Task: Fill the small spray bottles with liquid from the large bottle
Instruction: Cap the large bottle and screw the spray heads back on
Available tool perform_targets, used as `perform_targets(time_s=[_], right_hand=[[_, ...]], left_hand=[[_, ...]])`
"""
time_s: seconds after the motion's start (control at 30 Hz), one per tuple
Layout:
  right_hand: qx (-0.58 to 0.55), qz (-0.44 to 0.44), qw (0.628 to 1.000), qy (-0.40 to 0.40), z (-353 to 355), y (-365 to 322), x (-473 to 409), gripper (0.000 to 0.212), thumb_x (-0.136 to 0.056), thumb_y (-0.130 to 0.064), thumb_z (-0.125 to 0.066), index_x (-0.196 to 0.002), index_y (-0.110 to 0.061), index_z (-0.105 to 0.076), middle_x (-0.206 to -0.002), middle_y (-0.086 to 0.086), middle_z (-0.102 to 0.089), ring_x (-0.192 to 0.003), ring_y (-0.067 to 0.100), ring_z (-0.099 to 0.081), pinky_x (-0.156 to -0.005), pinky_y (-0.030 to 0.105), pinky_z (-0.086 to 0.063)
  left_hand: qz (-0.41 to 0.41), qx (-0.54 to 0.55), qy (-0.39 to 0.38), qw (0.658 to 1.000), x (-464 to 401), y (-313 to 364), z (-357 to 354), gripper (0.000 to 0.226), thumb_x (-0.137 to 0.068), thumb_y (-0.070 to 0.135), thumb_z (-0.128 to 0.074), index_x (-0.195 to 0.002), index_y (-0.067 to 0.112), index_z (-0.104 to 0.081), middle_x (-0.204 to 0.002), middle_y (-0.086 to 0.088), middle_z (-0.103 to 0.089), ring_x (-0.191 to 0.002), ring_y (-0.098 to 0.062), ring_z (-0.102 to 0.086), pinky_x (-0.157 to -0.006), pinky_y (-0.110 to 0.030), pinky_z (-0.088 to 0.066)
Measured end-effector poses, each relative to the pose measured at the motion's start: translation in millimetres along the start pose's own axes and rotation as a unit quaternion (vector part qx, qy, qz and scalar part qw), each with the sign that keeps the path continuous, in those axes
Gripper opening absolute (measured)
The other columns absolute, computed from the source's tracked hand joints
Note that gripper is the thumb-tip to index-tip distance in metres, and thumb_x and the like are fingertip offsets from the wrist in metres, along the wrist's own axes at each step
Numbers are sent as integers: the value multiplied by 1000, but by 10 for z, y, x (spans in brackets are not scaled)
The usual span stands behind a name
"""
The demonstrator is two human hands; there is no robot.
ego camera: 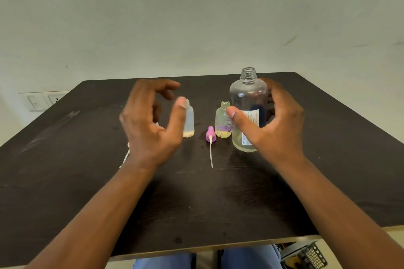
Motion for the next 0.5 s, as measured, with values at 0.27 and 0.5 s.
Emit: perform_targets(time_s=[0.27,0.5], right_hand=[[-93,-17,995,-18,8,-28,-23,56,-85,-51,-82,-124,-14,-68,-112,-5,-74,-99,14,-72,-80,22,-55],[-185,-36,979,-78,-96,-20,-5,61,-84,-45,-83,-131,-12,-64,-124,6,-72,-112,30,-72,-87,56,-62]], left_hand=[[22,25,-249,968,320,71,-626,68,-87,58,-69,-146,27,-55,-123,19,-67,-99,-6,-68,-65,-24,-55],[84,52,-309,946,462,60,-796,71,-82,69,-70,-142,33,-55,-118,19,-71,-105,3,-68,-77,-28,-64]])
Point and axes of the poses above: each hand's wrist, its own x-axis away from the middle knuckle, its own z-axis out of the back of the hand, y = z × x, the point moved 8 cm from there along -x, towards the middle knuckle
